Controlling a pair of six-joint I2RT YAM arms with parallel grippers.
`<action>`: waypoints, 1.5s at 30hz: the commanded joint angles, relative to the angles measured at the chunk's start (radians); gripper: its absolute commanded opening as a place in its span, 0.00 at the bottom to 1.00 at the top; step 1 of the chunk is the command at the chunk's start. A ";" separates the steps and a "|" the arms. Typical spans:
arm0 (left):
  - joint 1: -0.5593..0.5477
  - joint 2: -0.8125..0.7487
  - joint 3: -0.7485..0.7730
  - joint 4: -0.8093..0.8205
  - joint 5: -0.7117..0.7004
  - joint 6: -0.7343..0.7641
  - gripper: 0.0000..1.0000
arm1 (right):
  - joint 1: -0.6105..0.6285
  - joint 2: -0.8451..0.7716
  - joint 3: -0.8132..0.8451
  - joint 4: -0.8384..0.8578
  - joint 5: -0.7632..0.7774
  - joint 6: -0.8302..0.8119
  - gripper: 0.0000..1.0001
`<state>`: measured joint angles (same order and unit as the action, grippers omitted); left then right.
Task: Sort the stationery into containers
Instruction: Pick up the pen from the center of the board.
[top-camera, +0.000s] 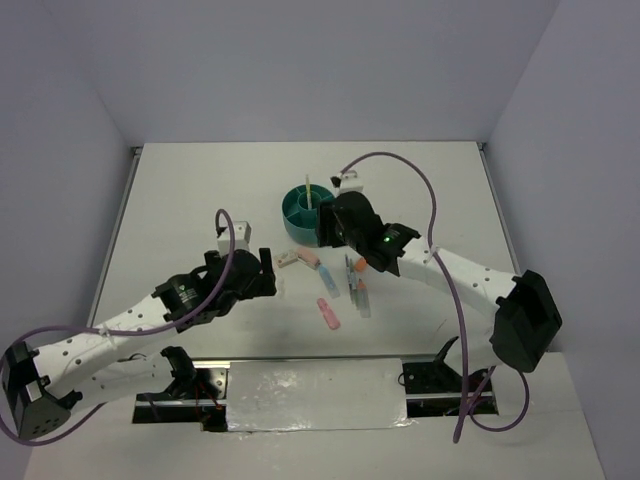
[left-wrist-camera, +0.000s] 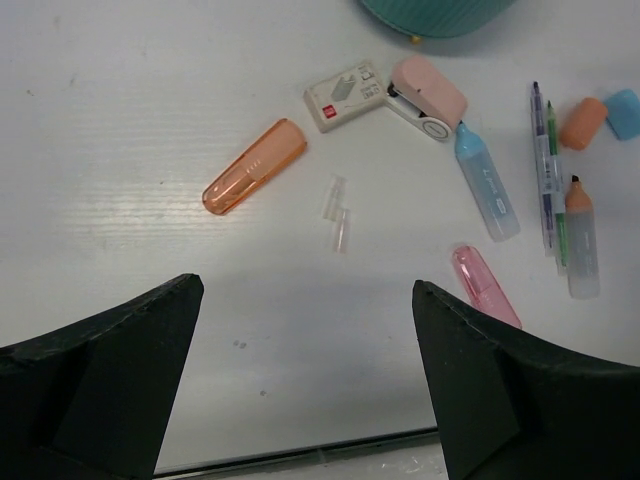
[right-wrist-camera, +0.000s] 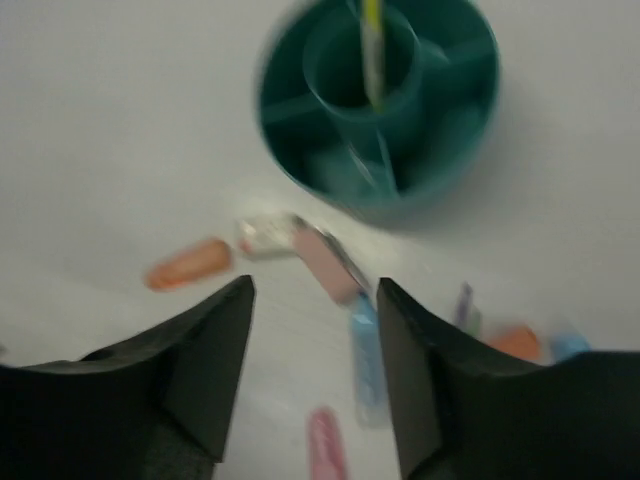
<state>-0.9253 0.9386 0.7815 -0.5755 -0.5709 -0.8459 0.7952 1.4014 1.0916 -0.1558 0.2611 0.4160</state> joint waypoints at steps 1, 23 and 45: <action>0.048 -0.034 0.045 -0.034 0.051 -0.003 0.99 | -0.013 0.014 -0.044 -0.283 0.070 0.058 0.55; 0.052 -0.046 0.039 -0.063 0.135 0.128 0.99 | -0.067 0.265 -0.055 -0.252 -0.005 0.072 0.47; 0.052 -0.044 0.013 -0.055 0.143 0.125 0.99 | -0.059 0.350 -0.073 -0.217 -0.036 0.115 0.35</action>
<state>-0.8772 0.8989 0.8009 -0.6514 -0.4393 -0.7326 0.7303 1.7313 1.0035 -0.4004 0.2218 0.5091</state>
